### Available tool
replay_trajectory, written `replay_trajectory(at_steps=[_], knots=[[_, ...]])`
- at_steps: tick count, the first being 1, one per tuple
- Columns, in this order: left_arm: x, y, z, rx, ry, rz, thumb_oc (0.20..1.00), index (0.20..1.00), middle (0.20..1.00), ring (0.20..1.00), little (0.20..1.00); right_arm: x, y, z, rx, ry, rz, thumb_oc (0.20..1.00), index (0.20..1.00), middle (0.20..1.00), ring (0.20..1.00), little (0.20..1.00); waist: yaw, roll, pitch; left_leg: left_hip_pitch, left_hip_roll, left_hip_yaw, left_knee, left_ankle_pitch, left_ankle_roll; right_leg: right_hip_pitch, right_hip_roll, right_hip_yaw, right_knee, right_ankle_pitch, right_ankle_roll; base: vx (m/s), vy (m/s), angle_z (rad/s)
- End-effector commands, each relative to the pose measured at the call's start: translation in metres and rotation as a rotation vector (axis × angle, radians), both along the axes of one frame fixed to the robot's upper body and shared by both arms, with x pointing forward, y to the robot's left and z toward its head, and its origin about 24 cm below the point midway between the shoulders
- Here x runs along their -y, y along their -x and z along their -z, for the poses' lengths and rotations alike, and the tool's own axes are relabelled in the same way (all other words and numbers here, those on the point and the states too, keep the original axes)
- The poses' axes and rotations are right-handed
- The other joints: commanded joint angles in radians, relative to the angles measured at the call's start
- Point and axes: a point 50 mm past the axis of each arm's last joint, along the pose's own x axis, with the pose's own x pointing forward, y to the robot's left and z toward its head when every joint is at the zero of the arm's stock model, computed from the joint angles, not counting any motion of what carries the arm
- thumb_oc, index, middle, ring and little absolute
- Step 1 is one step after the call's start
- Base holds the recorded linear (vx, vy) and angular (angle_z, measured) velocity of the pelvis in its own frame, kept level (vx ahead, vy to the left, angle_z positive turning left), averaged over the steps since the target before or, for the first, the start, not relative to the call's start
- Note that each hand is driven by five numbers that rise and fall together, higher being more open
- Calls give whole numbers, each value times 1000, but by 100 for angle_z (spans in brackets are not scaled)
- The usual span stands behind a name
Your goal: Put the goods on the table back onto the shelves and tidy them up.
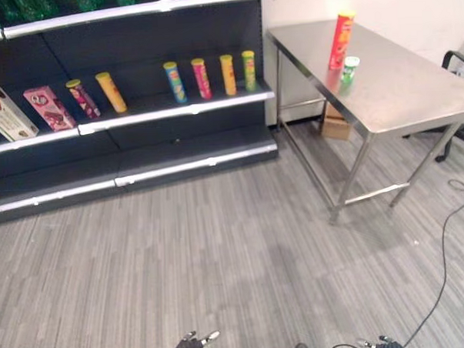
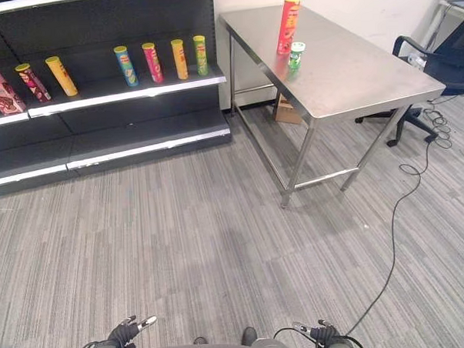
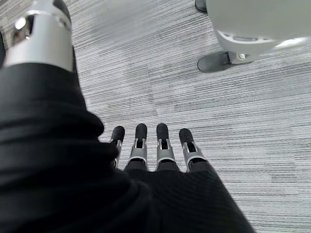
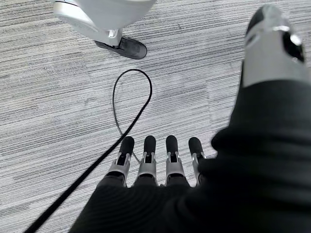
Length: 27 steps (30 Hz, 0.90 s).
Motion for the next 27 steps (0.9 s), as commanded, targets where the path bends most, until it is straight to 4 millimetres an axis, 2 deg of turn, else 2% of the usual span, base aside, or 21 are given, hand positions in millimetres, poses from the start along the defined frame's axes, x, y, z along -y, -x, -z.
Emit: replay_trajectory(at_steps=[1,16,27], knots=[[-7,-15,-4,17,-43,56,1000,1000,1000,1000,1000,7,-18,-5,26,28,-25,1000,1000,1000,1000,1000,-14,-19,-2,29,55,-9,3,-54,-105,37,-95,-3,11,-98,139,0,0,0],[-6,-7,0,-46,-79,152,1000,1000,1000,1000,1000,6,-26,-7,35,41,-73,1000,1000,1000,1000,1000,-14,-18,7,7,40,-11,3,-52,-90,8,-106,17,11,-74,149,-17,22,-1],[-7,-14,-3,-16,-79,127,1000,1000,1000,1000,1000,7,-38,-10,54,54,-96,1000,1000,1000,1000,1000,-1,-12,29,-36,-5,-42,8,-56,-50,-58,-138,60,33,-45,175,-21,75,-6]])
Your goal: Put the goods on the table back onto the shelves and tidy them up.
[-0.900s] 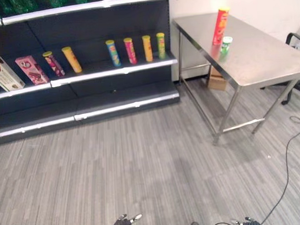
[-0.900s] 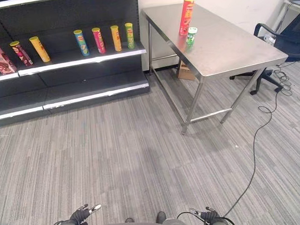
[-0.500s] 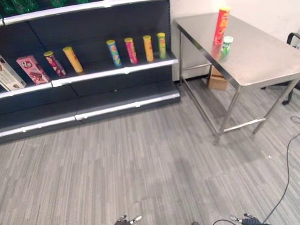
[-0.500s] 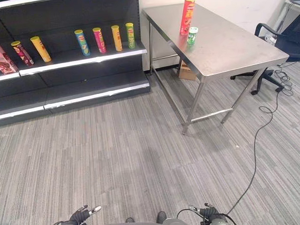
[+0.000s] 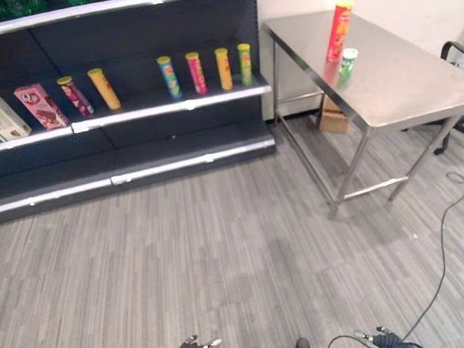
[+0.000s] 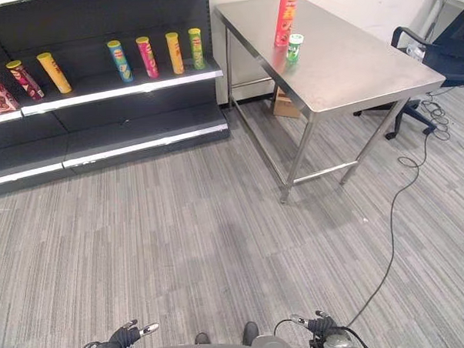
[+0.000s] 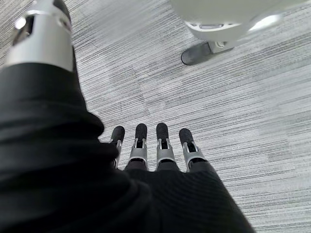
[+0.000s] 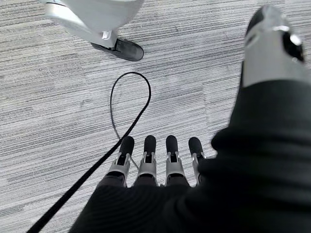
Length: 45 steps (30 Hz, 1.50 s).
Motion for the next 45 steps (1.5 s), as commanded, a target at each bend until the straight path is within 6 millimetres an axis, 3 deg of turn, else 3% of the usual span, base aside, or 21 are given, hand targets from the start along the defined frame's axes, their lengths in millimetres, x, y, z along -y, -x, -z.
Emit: replay_trajectory(at_steps=[1,4,5,6,10,12,13,16,18,21,22,25,27,29,32,35,36,37,38,42,45], knots=[[-8,-14,-4,23,-29,16,1000,1000,1000,1000,1000,6,-18,-6,14,43,-61,1000,1000,1000,1000,1000,-2,-21,8,-10,6,-55,10,-54,-52,-16,-131,28,35,-49,152,-16,195,-11],[-11,-17,-6,48,-15,-31,1000,1000,1000,1000,1000,11,-22,-9,34,49,-47,1000,1000,1000,1000,1000,7,-4,46,-13,-18,-38,36,-84,-13,-133,-188,15,307,-75,176,34,264,-24],[-13,-17,-7,46,-24,-26,1000,1000,1000,1000,1000,12,-19,-8,38,43,-25,1000,1000,1000,1000,1000,-8,0,63,19,-20,-40,24,-95,-10,-202,-200,18,419,-46,175,156,235,-26],[-12,-20,-8,58,-23,-25,1000,1000,1000,1000,1000,13,-18,-9,42,44,-15,1000,1000,1000,1000,1000,-19,5,69,33,-20,-46,17,-101,-11,-237,-189,25,423,-36,167,198,131,-2],[-10,-40,-14,112,-21,7,1000,1000,1000,1000,1000,20,-12,-9,35,51,37,1000,1000,1000,1000,1000,-75,-9,97,100,-40,-94,11,-144,-20,-347,-147,37,201,49,175,319,-12,31],[-7,-47,-16,130,-16,21,1000,1000,1000,1000,1000,21,-4,-7,18,49,62,1000,1000,1000,1000,1000,-103,-18,102,158,-38,-109,16,-185,-37,-355,-143,-55,41,82,199,527,-79,49],[-4,-50,-17,148,-1,23,1000,1000,1000,1000,1000,24,2,-6,6,54,76,1000,1000,1000,1000,1000,-111,-24,92,198,-39,-115,7,-207,-45,-367,-146,-105,17,91,207,367,-73,37],[2,-52,-17,157,17,37,1000,1000,1000,1000,1000,29,11,-5,-15,63,90,1000,1000,1000,1000,1000,-120,-31,57,233,-33,-130,10,-240,-53,-326,-144,-138,13,123,189,542,-177,32],[8,-52,-16,158,36,42,1000,1000,1000,1000,1000,35,12,-7,-16,81,91,1000,1000,1000,1000,1000,-130,-21,39,246,0,-131,36,-245,-73,-305,-130,-151,29,124,177,444,-181,48],[10,-54,-17,168,40,44,1000,1000,1000,1000,1000,39,12,-8,-15,93,88,1000,1000,1000,1000,1000,-131,-9,24,237,31,-136,90,-189,-104,-287,-111,-156,53,113,156,300,-169,43],[10,-54,-17,164,43,47,1000,1000,1000,1000,1000,39,10,-10,-1,92,87,1000,1000,1000,1000,1000,-133,0,7,218,61,-138,183,-111,-150,-257,-89,-167,69,83,129,351,-224,26],[6,-50,-16,145,30,42,1000,1000,1000,1000,1000,39,6,-11,6,94,73,1000,1000,1000,1000,1000,-129,-7,9,112,96,-111,463,32,-209,-163,-48,-172,52,16,71,345,-267,26],[1,-49,-16,140,15,24,1000,1000,1000,1000,1000,36,5,-10,3,93,57,1000,1000,1000,1000,1000,-121,-31,24,23,127,-84,653,118,-203,-99,-33,-160,30,-19,32,284,-264,-4],[-4,-46,-15,118,-4,11,1000,1000,1000,1000,1000,33,4,-9,-7,94,40,1000,1000,1000,1000,1000,-103,-46,43,-37,149,-46,763,109,-170,-49,-17,-129,16,-49,12,270,-203,5],[-5,-45,-15,110,-10,6,1000,1000,1000,1000,1000,29,1,-8,-16,95,10,1000,1000,1000,1000,1000,-78,-61,64,-136,156,-17,776,38,-135,-8,-19,-98,12,-74,13,192,-94,-21],[-8,-38,-12,80,-33,18,1000,1000,1000,1000,1000,24,-1,-6,-25,94,-36,1000,1000,1000,1000,1000,-48,-71,73,-246,131,-27,573,-10,-109,30,-28,-46,12,-105,33,285,45,-39],[-7,-35,-10,68,-32,25,1000,1000,1000,1000,1000,23,0,-6,-31,95,-51,1000,1000,1000,1000,1000,-29,-58,73,-261,122,-60,352,19,-115,59,-24,-22,12,-121,46,532,177,-30],[-8,-31,-10,60,-36,22,1000,1000,1000,1000,1000,24,0,-6,-34,108,-60,1000,1000,1000,1000,1000,-5,-32,81,-277,112,-142,149,130,-142,99,8,16,12,-148,47,536,181,-74],[-7,-31,-9,63,-34,22,1000,1000,1000,1000,1000,26,1,-6,-36,114,-57,1000,1000,1000,1000,1000,3,-26,86,-304,107,-172,76,157,-160,116,14,34,12,-161,44,448,125,-85],[-7,-30,-8,53,-36,21,1000,1000,1000,1000,1000,29,3,-7,-33,121,-23,1000,1000,1000,1000,1000,3,-11,92,-340,132,-132,4,190,-189,156,26,80,12,-192,54,278,91,-61],[-7,-22,-6,42,-31,1,1000,1000,1000,1000,1000,28,4,-6,-55,123,-56,1000,1000,1000,1000,1000,26,5,57,-302,125,-179,4,218,-193,177,16,149,12,-219,64,370,249,-109]])
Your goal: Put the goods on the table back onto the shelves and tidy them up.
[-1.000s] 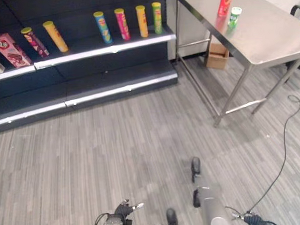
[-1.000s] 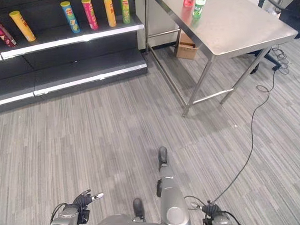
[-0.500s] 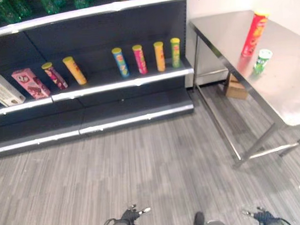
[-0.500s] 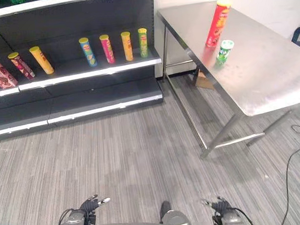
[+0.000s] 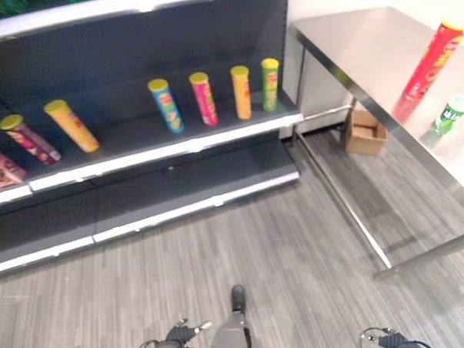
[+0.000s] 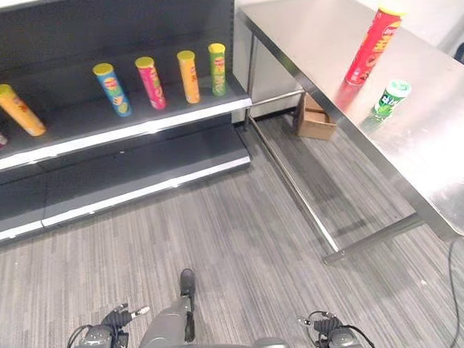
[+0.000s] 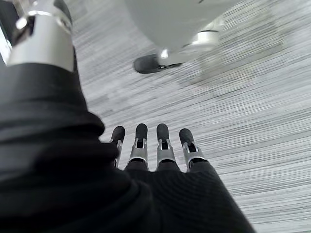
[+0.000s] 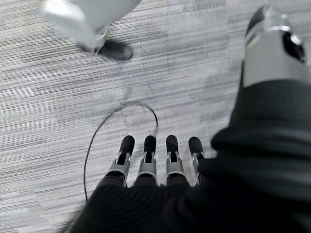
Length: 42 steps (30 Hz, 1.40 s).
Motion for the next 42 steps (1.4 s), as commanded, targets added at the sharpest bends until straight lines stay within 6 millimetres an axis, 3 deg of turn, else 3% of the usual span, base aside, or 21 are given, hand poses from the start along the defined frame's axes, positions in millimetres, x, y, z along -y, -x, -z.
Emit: replay_trajectory(at_steps=[1,3,4,5,6,7,8,10,11,12,13,14,16,21,25,29,32,34,36,39,42], knots=[[13,-1,3,5,10,34,1000,1000,1000,1000,1000,17,-7,-8,19,66,-44,1000,1000,1000,1000,1000,21,49,-34,-23,75,22,-59,70,-48,-37,122,37,-53,1,-31,528,424,-175],[7,2,3,-3,-6,31,1000,1000,1000,1000,1000,15,-8,-7,6,59,-76,1000,1000,1000,1000,1000,41,24,-50,17,60,81,-33,15,3,-67,54,34,55,2,8,375,364,-142],[5,-1,1,-2,-14,35,1000,1000,1000,1000,1000,15,-12,-8,20,52,-68,1000,1000,1000,1000,1000,38,23,-43,56,43,108,-25,-27,39,-144,30,28,238,21,45,203,370,-127],[2,-6,-1,10,-23,38,1000,1000,1000,1000,1000,15,-18,-10,43,52,-64,1000,1000,1000,1000,1000,18,28,-15,97,31,123,-28,-50,65,-267,6,9,446,140,66,148,376,-94],[1,-9,-2,13,-27,49,1000,1000,1000,1000,1000,14,-21,-11,53,51,-61,1000,1000,1000,1000,1000,8,36,-1,114,31,131,-32,-60,76,-317,-5,-19,539,176,64,139,346,-50],[-1,-9,-3,10,-34,59,1000,1000,1000,1000,1000,12,-18,-10,52,48,-55,1000,1000,1000,1000,1000,3,45,-2,154,29,148,-43,-84,86,-361,-49,-83,636,189,55,324,245,6],[-3,-17,-6,34,-39,55,1000,1000,1000,1000,1000,9,-17,-9,54,42,-52,1000,1000,1000,1000,1000,4,30,-17,183,21,169,-51,-124,75,-337,-128,-212,449,152,37,323,160,13],[-3,-17,-6,34,-39,55,1000,1000,1000,1000,1000,9,-17,-9,54,42,-52,1000,1000,1000,1000,1000,1,32,-14,186,24,165,-51,-124,74,-328,-125,-218,442,154,37,163,-22,2],[-1,-21,-7,49,-38,58,1000,1000,1000,1000,1000,8,-18,-9,50,42,-57,1000,1000,1000,1000,1000,-2,26,-15,195,23,163,-54,-137,64,-340,-122,-230,253,161,41,176,-94,-20],[-1,-23,-8,56,-39,55,1000,1000,1000,1000,1000,9,-19,-9,52,44,-53,1000,1000,1000,1000,1000,-7,20,-10,208,18,163,-57,-146,60,-357,-123,-214,168,189,55,175,-94,-8],[-1,-23,-8,57,-39,55,1000,1000,1000,1000,1000,9,-19,-9,52,44,-53,1000,1000,1000,1000,1000,-7,21,-12,206,19,164,-57,-145,60,-358,-121,-215,163,192,55,220,-84,1],[0,-25,-8,61,-39,60,1000,1000,1000,1000,1000,7,-17,-8,47,36,-39,1000,1000,1000,1000,1000,-24,12,-10,224,17,158,-61,-159,47,-404,-125,-187,38,247,84,234,-85,-6],[2,-26,-8,67,-37,60,1000,1000,1000,1000,1000,4,-10,-4,28,21,-26,1000,1000,1000,1000,1000,-47,2,-1,257,22,147,-61,-175,32,-427,-119,-121,-22,300,111,295,-127,-9],[3,-25,-7,67,-38,73,1000,1000,1000,1000,1000,3,6,0,-16,13,-18,1000,1000,1000,1000,1000,-48,-22,-22,291,17,122,-61,-204,19,-378,-128,-100,9,301,112,191,-167,34],[5,-20,-5,50,-35,77,1000,1000,1000,1000,1000,16,8,-4,-25,49,-20,1000,1000,1000,1000,1000,-50,-5,-45,299,74,80,-61,-194,-14,-339,-90,-140,6,267,87,155,-283,60],[9,-16,-2,40,-16,60,1000,1000,1000,1000,1000,32,7,-10,7,83,40,1000,1000,1000,1000,1000,-52,8,-47,267,146,61,39,-192,-54,-280,-15,-161,-13,184,29,121,-324,18],[12,-27,-6,76,-4,62,1000,1000,1000,1000,1000,37,8,-12,10,85,53,1000,1000,1000,1000,1000,-55,-3,-25,189,137,38,190,-169,-70,-246,-1,-186,-24,160,2,19,-203,19],[15,-33,-7,92,3,69,1000,1000,1000,1000,1000,37,12,-10,-15,90,62,1000,1000,1000,1000,1000,-61,-8,-16,159,144,80,215,-157,-63,-220,3,-208,-41,145,-7,27,-120,28],[16,-34,-8,96,4,71,1000,1000,1000,1000,1000,36,17,-9,-34,88,73,1000,1000,1000,1000,1000,-60,-7,-14,150,140,99,195,-159,-56,-213,2,-212,-46,143,-5,40,-21,16],[18,-36,-8,90,-4,109,1000,1000,1000,1000,1000,40,37,-6,-89,91,158,1000,1000,1000,1000,1000,-65,12,-26,121,94,100,91,-152,-37,-221,3,-202,-46,144,7,88,62,18],[17,-31,-6,70,-7,116,1000,1000,1000,1000,1000,43,60,-4,-134,95,269,1000,1000,1000,1000,1000,-82,35,-40,153,81,106,33,-149,-28,-211,4,-189,-46,145,18,123,129,-8]])
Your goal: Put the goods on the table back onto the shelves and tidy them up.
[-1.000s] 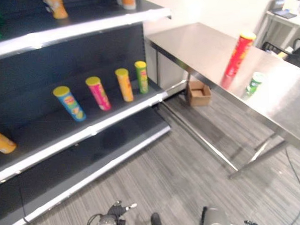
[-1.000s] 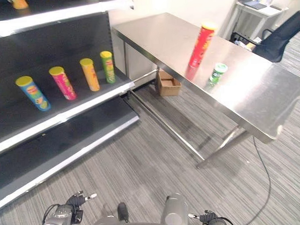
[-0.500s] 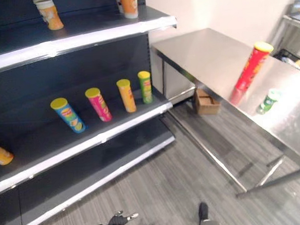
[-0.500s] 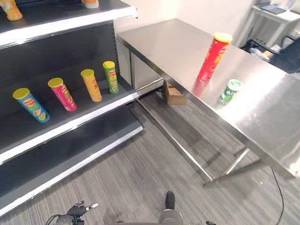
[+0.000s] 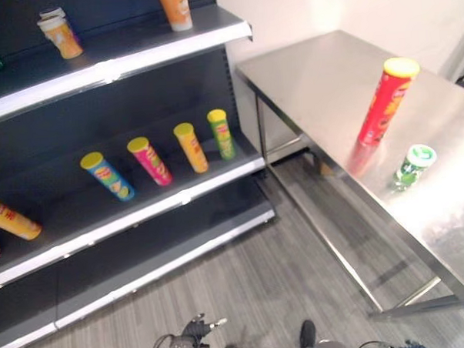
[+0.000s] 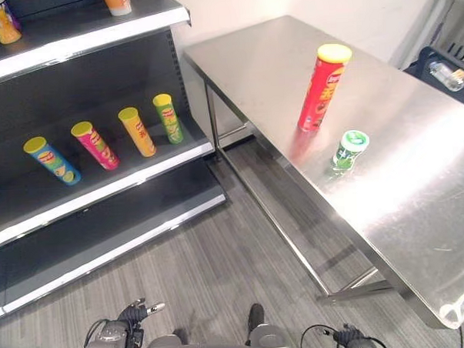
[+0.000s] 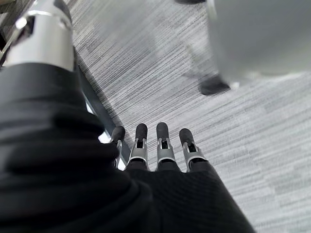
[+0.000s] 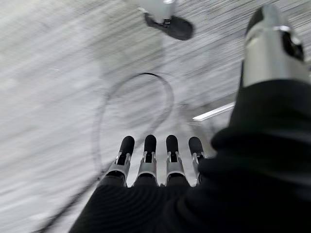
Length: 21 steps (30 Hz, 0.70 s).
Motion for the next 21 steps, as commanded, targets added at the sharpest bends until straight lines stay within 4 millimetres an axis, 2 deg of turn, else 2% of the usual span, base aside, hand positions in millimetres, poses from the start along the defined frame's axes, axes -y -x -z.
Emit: replay_trajectory(at_steps=[1,2,3,5,6,7,8,9,11,12,13,14,15,17,18,19,20,21], knots=[[-18,-7,-6,18,-67,20,1000,1000,1000,1000,1000,9,22,-1,-33,36,169,1000,1000,1000,1000,1000,-25,-4,-15,-10,-23,16,41,-17,7,55,-74,47,26,-104,133,122,208,-32],[-23,-5,-6,11,-77,6,1000,1000,1000,1000,1000,15,28,-3,-17,50,246,1000,1000,1000,1000,1000,-34,-1,-17,16,-27,46,10,-17,14,49,-81,71,31,-95,141,76,163,-52],[-23,-5,-6,11,-77,6,1000,1000,1000,1000,1000,15,28,-3,-17,51,246,1000,1000,1000,1000,1000,-31,-1,-17,19,-27,49,8,-17,15,48,-81,74,31,-95,142,66,151,-64],[-30,0,-6,-6,-89,-6,1000,1000,1000,1000,1000,25,42,-7,-13,76,360,1000,1000,1000,1000,1000,-45,-2,-22,43,-30,79,-5,-26,22,43,-88,96,34,-88,152,90,138,-70],[-36,1,-7,-11,-103,-22,1000,1000,1000,1000,1000,41,53,-15,14,123,482,1000,1000,1000,1000,1000,-57,-7,-24,61,-33,101,-12,-35,28,34,-96,117,40,-80,161,87,123,-63],[-36,1,-7,-11,-102,-21,1000,1000,1000,1000,1000,42,53,-16,14,124,483,1000,1000,1000,1000,1000,-54,-6,-24,63,-33,104,-13,-35,28,34,-96,120,40,-80,162,93,160,-57],[-41,0,-9,-7,-115,-32,1000,1000,1000,1000,1000,62,65,-27,34,188,575,1000,1000,1000,1000,1000,-69,-11,-27,77,-37,120,-20,-45,34,25,-101,138,45,-75,171,43,85,-45],[-40,-1,-9,-7,-114,-31,1000,1000,1000,1000,1000,62,65,-27,34,189,575,1000,1000,1000,1000,1000,-67,-10,-27,79,-38,121,-21,-45,34,25,-101,139,45,-75,171,53,124,-54],[-41,-4,-10,0,-121,-30,1000,1000,1000,1000,1000,83,84,-42,43,265,680,1000,1000,1000,1000,1000,-79,-16,-30,89,-41,135,-27,-51,37,19,-106,150,49,-69,179,31,77,-32],[-41,-4,-10,0,-121,-30,1000,1000,1000,1000,1000,83,84,-42,43,265,681,1000,1000,1000,1000,1000,-79,-15,-30,89,-41,135,-27,-51,37,19,-106,151,49,-69,179,42,62,-13],[-40,-5,-10,-1,-126,-20,1000,1000,1000,1000,1000,94,95,-52,41,314,720,1000,1000,1000,1000,1000,-85,-20,-34,92,-42,138,-28,-53,39,18,-109,152,50,-68,183,63,72,-12],[-40,-7,-10,-2,-132,-5,1000,1000,1000,1000,1000,114,113,-71,62,404,823,1000,1000,1000,1000,1000,-98,-27,-40,95,-44,140,-30,-59,40,15,-112,155,50,-66,190,79,101,-5],[-37,-8,-10,1,-132,4,1000,1000,1000,1000,1000,127,116,-83,96,462,866,1000,1000,1000,1000,1000,-102,-27,-42,97,-45,140,-31,-61,41,15,-115,154,51,-65,194,67,93,1],[-34,-11,-11,13,-134,-1,1000,1000,1000,1000,1000,157,101,-112,275,591,915,1000,1000,1000,1000,1000,-119,-33,-42,106,-46,143,-32,-71,42,16,-118,154,53,-66,203,35,51,-1],[-34,-11,-11,14,-134,1,1000,1000,1000,1000,1000,157,102,-112,275,592,916,1000,1000,1000,1000,1000,-117,-33,-43,103,-46,143,-33,-67,42,12,-118,154,53,-63,202,11,38,-4],[-31,-10,-9,16,-127,-10,1000,1000,1000,1000,1000,184,66,-150,479,723,839,1000,1000,1000,1000,1000,-121,-37,-45,105,-47,145,-34,-71,42,8,-119,158,54,-62,206,-13,26,-9],[-29,-9,-9,15,-125,-15,1000,1000,1000,1000,1000,192,48,-167,575,773,785,1000,1000,1000,1000,1000,-122,-40,-46,106,-47,147,-36,-73,42,4,-120,160,55,-62,207,9,38,-13],[-29,-6,-8,12,-121,-18,1000,1000,1000,1000,1000,201,26,-193,686,833,706,1000,1000,1000,1000,1000,-123,-41,-47,111,-47,148,-35,-80,42,7,-120,160,55,-64,208,7,20,-14]])
